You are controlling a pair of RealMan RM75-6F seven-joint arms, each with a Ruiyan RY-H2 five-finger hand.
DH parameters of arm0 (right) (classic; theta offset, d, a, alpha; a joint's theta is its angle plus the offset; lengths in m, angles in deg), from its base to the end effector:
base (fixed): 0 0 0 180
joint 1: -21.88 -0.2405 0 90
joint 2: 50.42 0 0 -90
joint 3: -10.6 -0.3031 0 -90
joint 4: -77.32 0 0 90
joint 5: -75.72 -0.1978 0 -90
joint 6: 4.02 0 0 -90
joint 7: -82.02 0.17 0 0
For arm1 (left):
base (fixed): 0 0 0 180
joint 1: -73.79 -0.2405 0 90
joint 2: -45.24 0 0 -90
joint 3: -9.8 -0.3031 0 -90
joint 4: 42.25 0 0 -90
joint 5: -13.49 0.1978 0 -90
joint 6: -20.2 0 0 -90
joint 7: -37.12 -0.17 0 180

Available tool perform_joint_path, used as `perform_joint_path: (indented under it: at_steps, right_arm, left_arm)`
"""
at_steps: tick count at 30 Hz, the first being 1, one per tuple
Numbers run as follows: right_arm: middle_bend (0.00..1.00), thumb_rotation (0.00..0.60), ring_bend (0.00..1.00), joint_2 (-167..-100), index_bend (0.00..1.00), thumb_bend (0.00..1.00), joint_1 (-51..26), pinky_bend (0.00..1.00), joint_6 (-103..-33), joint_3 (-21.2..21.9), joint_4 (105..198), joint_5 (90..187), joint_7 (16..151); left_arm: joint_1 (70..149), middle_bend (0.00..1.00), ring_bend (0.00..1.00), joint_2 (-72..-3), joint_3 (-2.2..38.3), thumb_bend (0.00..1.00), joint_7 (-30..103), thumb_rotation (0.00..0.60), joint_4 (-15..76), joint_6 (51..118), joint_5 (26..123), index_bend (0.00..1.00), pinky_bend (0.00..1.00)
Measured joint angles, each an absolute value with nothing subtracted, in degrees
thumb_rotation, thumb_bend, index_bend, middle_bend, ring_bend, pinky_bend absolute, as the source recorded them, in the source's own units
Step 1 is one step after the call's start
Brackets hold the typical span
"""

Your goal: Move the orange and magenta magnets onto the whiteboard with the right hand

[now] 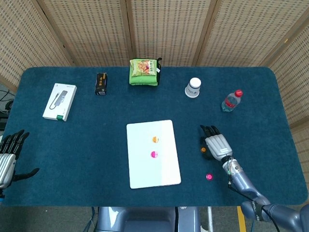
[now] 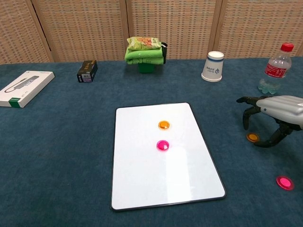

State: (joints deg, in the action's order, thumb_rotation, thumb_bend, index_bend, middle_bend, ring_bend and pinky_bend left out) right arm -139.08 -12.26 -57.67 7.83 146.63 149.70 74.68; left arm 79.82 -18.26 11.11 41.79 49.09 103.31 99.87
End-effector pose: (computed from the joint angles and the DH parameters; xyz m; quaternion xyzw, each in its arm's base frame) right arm -0.2914 -0.3719 -0.0083 0.7523 -0.3848 0.2913 0.4485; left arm -0.3516 0.2115 0.1863 -0.5998 -0.4136 -0.3929 0.5611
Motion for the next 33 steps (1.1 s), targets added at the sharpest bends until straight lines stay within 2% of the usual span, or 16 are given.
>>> perform_joint_path:
  at_steps: [7,17,24,33]
  right_arm:
    - [0.0,0.6,0.0,-139.54,0.42,0.31,-12.1,0.0,-57.18,7.58,145.97,149.83,74.72]
    - [0.0,0.6,0.0,-140.57,0.51,0.36,-11.96,0.0,-56.63,7.33,144.8,150.28,75.91]
    - [0.0,0.6,0.0,-140.53,0.52,0.36,-12.02,0.0,-56.85,6.91,145.61,151.18,77.02]
    - [0.0,0.6,0.0,-138.58,0.52,0.39,-16.06,0.0,-54.98,2.67,152.18,150.24,75.01]
  left_arm:
    - [79.8,0.0,0.0,-18.24,11.11,0.0,41.74,0.6,49.16,103.31,99.83,0.0,0.0]
    - [79.73,0.0,0.0,-18.31,11.13,0.0,41.68,0.6,49.14,103.44,99.82,0.0,0.0]
    - [79.79,0.0,0.0,-18.28,11.14,0.0,41.64,0.6,49.21,103.32,99.79,0.0,0.0]
    - [79.82,0.0,0.0,-18.2,11.15,0.0,41.74,0.6,49.34,103.16,99.66,0.0,0.0]
